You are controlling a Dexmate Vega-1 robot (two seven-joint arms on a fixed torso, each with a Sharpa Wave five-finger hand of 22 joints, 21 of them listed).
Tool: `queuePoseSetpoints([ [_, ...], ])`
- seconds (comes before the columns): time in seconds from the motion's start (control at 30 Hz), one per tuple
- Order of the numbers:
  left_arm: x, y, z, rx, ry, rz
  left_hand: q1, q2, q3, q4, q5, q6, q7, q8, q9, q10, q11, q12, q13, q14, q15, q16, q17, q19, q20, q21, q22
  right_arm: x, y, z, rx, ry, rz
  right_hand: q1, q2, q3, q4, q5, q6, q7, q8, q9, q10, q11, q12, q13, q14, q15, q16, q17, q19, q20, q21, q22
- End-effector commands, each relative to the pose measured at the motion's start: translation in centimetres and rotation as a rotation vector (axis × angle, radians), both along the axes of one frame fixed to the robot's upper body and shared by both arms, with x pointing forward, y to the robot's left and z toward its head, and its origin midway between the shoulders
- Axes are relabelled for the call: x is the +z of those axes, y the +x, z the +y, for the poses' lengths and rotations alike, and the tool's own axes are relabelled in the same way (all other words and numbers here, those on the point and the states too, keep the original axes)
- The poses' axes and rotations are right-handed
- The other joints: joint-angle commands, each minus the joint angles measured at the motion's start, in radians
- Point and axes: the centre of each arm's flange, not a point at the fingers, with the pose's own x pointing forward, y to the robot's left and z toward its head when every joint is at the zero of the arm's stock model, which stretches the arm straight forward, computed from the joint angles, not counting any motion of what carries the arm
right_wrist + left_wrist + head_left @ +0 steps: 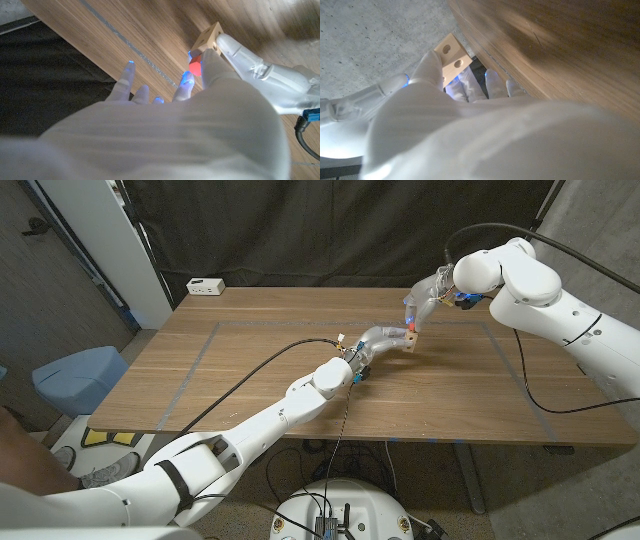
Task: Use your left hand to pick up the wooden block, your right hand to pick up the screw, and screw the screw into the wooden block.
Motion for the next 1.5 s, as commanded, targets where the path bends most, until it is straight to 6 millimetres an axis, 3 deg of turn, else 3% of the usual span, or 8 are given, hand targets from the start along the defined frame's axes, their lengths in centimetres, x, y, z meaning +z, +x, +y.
queuePoseSetpoints([
  [0.03,0.11,0.27,-0.02,0.0,0.002,0.004,0.0,0.007,0.039,0.027,0.003,0.01,-0.001,0.005,0.004,0.006,-0.006,0.009,0.005,0.003,-0.048,0.004,0.002,-0.003,0.001,0.007,0.005,-0.13,0.57,0.04,0.01,0.009,-0.005,0.011,0.004,0.009,0.0,0.006,0.021,0.001,0.013,0.004,0.013,-0.011,0.006,0.002,0.011,-0.006,0.01,0.001,0.014,-0.005,0.006,0.005],
  [0.1,0.12,0.29,-0.02,0.0,0.003,0.005,-0.001,0.008,0.039,0.028,0.003,0.011,-0.001,0.006,0.004,0.006,-0.006,0.009,0.005,0.003,-0.047,0.004,0.002,-0.004,0.001,0.007,0.005,-0.12,0.61,0.01,0.009,0.01,-0.006,0.017,0.007,0.01,0.0,0.006,0.042,0.003,0.025,0.006,0.019,-0.016,0.007,0.002,0.017,-0.009,0.013,0.001,0.015,-0.008,0.005,0.005],
  [1.0,-0.05,0.08,-0.02,-0.001,0.008,0.006,-0.002,0.007,0.04,0.027,0.003,0.009,0.001,0.005,0.004,0.005,-0.006,0.009,0.005,0.003,-0.047,0.004,0.002,-0.003,0.001,0.007,0.005,-0.92,0.69,-0.22,0.016,0.039,-0.026,0.033,0.029,0.01,0.004,0.004,0.11,0.015,0.073,0.02,0.068,-0.041,0.018,0.001,0.047,-0.041,0.025,0.001,0.038,-0.023,0.009,0.005],
  [1.5,-0.07,-0.08,-0.22,-0.004,0.008,0.005,-0.002,0.005,0.041,0.027,0.003,0.012,-0.001,0.006,0.004,0.006,-0.006,0.01,0.005,0.004,-0.048,0.004,0.002,-0.003,-0.001,0.007,0.005,-0.94,0.44,-0.32,0.022,0.048,-0.042,0.037,0.039,0.007,0.007,0.003,0.141,0.021,0.099,0.029,0.098,-0.038,0.022,0.0,0.068,-0.06,0.033,0.001,0.055,-0.034,0.011,0.004],
])
